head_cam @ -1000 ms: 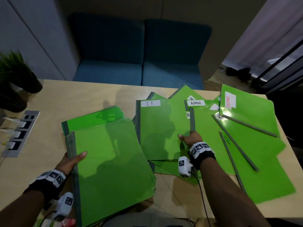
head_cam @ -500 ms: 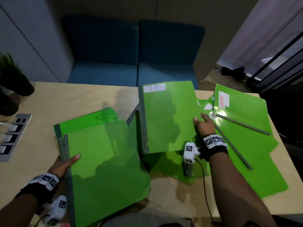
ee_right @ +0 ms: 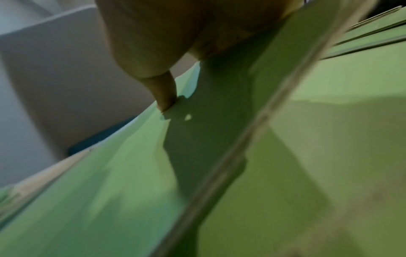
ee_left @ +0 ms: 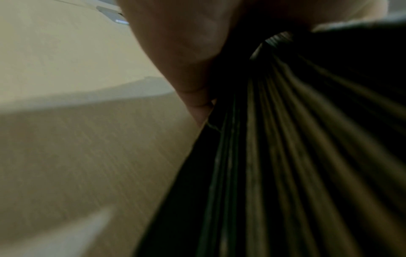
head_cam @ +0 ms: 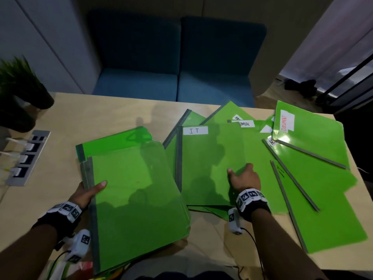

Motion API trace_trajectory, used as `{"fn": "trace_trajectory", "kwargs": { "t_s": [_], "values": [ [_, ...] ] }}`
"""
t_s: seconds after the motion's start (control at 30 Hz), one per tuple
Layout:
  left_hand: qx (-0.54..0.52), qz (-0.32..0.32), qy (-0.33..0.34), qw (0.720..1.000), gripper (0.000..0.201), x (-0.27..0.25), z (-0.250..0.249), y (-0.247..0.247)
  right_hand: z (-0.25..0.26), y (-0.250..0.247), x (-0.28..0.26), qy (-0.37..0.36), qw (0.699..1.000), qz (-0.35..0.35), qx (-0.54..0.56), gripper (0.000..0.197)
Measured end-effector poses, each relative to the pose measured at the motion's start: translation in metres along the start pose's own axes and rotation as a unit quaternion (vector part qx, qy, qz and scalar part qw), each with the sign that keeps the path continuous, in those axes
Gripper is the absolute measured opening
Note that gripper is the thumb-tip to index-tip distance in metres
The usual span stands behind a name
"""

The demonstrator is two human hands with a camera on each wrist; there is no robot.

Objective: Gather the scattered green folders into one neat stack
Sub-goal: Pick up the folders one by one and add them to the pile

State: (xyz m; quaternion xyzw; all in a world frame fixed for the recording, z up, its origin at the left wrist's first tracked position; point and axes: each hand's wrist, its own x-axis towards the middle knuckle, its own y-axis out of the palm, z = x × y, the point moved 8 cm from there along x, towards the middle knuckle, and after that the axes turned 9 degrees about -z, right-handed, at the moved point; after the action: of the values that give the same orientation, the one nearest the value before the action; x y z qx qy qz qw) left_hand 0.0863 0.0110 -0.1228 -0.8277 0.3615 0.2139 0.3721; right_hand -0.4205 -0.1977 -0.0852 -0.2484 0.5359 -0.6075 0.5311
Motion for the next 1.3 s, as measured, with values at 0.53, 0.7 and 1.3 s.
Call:
{"fn": "trace_trajectory", "kwargs": {
  "t_s": [0.53, 0.7, 1.3],
  "values": [
    [-0.006, 0.004, -0.008, 1.000, 0.079, -0.002, 0.004, 0.006, -0.003, -0.005, 0.009, 0.007, 0.999, 0.034, 0.040, 0.079],
    [-0.005, 0.005, 0.002, 1.000, 0.079, -0.001, 0.001, 0.006, -0.015, -0.019, 0.028, 0.016, 0.999, 0.007, -0.039, 0.083],
    [0.015, 0.006, 0.011, 1.000, 0.129, 0.036, 0.028, -0.002, 0.025, -0.021, 0.040, 0.085, 0.973, 0.021, 0.212, 0.068]
  ]
}}
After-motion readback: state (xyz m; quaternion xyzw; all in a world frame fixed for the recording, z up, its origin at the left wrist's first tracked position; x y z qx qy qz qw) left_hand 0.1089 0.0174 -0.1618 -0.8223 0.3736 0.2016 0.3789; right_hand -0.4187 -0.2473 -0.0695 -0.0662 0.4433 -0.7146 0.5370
